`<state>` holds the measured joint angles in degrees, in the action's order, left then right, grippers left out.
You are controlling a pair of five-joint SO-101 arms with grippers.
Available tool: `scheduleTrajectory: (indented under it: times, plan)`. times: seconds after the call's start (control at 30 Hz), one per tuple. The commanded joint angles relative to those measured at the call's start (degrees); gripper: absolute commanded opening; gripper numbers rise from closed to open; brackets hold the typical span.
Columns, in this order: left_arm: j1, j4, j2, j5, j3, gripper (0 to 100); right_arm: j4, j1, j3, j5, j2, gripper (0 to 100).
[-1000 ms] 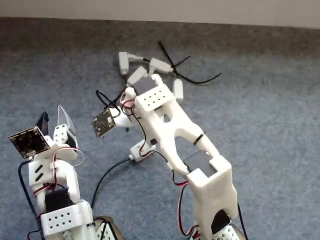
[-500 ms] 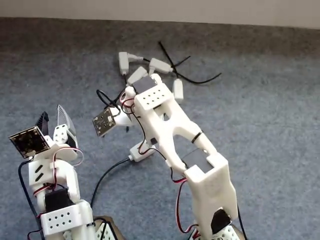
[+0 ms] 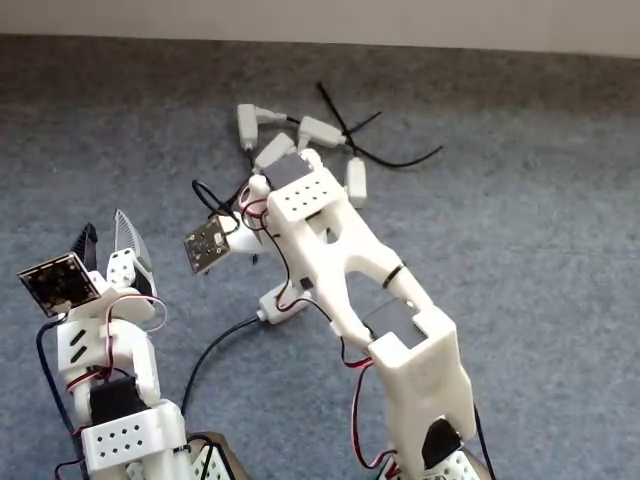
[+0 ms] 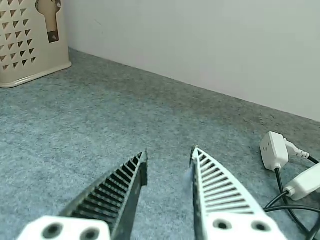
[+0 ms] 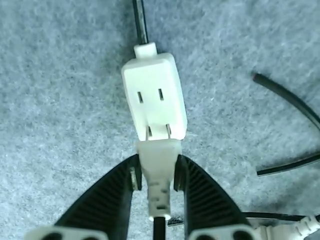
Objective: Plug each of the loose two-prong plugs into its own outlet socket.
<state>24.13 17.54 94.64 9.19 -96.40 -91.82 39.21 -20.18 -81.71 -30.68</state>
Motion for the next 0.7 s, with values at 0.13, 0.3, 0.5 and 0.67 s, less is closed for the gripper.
scheduleTrajectory:
  times: [0.13,0.3,0.5,0.67]
  plan:
    - [-0.22,0.18,0.04,0.53,-1.27,16,0.31,5.93,0.48,4.57,-0.84,3.4]
    - [0.04,0.18,0.04,0.53,-1.27,16,0.22,7.87,0.48,7.38,-0.84,3.4]
    - [5.67,0.00,0.57,0.62,-1.19,16,-1.71,8.40,0.48,8.18,-0.84,3.4]
    - [12.44,-0.09,0.66,0.62,-0.84,16,-2.68,7.78,0.48,8.26,-0.84,3.3]
